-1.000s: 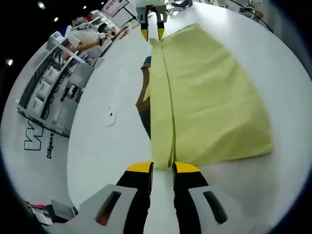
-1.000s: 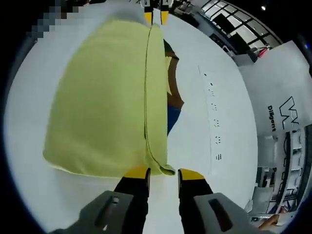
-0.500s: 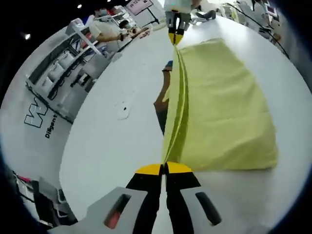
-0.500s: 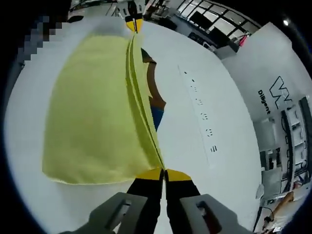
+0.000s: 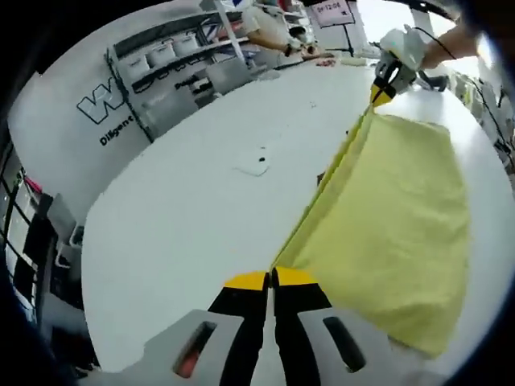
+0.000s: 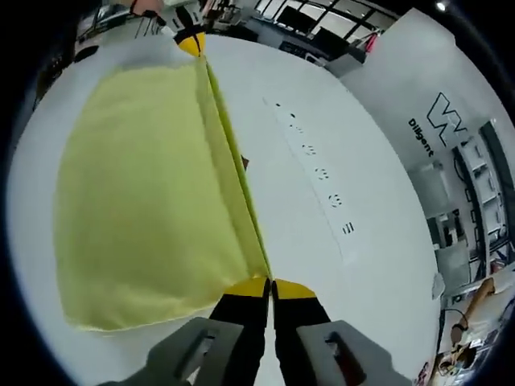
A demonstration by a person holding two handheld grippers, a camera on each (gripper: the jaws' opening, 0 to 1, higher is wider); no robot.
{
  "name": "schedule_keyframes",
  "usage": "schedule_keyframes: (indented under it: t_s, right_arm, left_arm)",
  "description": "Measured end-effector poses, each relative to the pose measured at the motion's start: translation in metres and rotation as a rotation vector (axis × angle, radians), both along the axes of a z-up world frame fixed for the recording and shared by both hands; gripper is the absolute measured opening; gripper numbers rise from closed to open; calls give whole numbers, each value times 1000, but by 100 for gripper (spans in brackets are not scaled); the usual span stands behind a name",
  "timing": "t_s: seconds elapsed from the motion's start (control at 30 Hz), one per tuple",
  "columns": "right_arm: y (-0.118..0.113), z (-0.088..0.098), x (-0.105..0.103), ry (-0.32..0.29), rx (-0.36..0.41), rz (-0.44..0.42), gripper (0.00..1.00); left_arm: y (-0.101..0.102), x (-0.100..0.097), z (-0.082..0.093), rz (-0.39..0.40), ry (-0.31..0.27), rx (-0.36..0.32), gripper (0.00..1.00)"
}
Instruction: Fold the garment on the visible template until the final outline fits inside the template.
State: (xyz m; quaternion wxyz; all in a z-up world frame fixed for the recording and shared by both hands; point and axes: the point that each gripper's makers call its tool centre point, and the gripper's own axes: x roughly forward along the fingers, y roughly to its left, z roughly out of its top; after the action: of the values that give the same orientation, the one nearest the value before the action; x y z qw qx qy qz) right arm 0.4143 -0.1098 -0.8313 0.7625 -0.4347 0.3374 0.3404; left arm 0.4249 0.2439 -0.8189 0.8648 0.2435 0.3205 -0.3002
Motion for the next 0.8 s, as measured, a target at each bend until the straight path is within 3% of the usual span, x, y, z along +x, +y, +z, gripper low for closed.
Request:
schedule_keyframes:
  t_s: [0.13,0.2,0.3,0.43,0.53,0.67,0.8]
  right_arm:
    - [-1,-4,5,10,-10,-64,0]
    - [-1,-5,6,8,-13,-93,0]
    - [-4,-6,8,-11,6,-182,0]
    - [-1,-8,9,-30,-34,-190,0]
    - [-2,-7,9,-27,-6,-242,0]
    - [-4,-5,7,-27,2,-239,0]
    - [-13,3,11,-62,26,-308,0]
  left_arm:
    - [-3,1,-5,-3,0,27,4]
    - [-1,2,-8,70,27,-13,4]
    - [-1,5,-8,81,24,-11,4]
    - [1,9,-10,132,33,-12,5]
    - [2,15,-11,158,41,-31,5]
    - [2,14,-11,165,35,-31,5]
    - [6,14,-11,178,23,-35,6]
